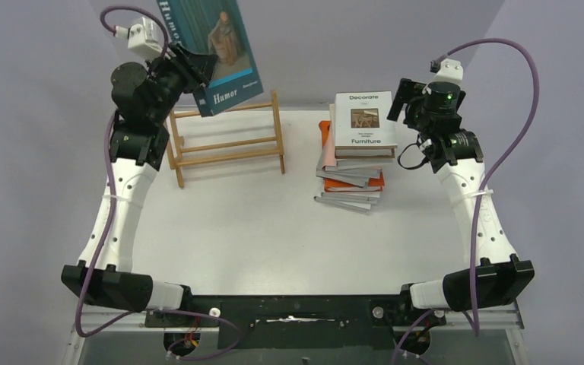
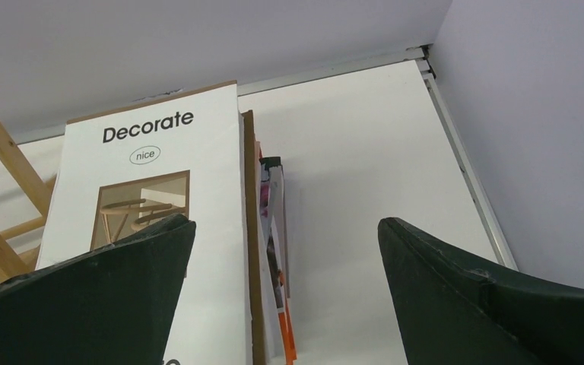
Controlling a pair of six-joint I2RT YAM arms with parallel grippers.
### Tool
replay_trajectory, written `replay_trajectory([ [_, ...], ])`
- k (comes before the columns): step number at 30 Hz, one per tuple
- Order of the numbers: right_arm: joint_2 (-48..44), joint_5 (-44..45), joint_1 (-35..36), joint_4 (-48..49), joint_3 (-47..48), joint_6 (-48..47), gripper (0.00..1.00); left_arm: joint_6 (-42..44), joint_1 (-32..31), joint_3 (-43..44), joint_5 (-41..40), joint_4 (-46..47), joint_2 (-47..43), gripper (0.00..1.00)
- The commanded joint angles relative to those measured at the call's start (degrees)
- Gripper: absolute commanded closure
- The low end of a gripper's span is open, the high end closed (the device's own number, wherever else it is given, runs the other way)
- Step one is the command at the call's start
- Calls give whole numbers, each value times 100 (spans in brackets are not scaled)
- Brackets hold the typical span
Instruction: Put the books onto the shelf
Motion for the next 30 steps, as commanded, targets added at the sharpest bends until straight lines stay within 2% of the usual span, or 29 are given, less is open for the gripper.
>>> replay_trajectory([
  [1,-125,-134,-57,385,-77,-64,2,1101,-58,-1196,-2843,-393,-254,100],
  [5,-99,-261,-107,440,-172,-53,2,1482,-56,-2113,-4003,282,-145,100],
  [11,-186,-302,-173,462,-425,-52,2,2023,-8,-2927,-4756,1173,161,100],
  [21,-209,-475,-209,449,-650,-3,2,2530,344,-3322,-4495,1977,642,100],
  [30,-134,-545,-223,435,-602,7,2,3792,407,-3772,-3900,2790,712,100],
])
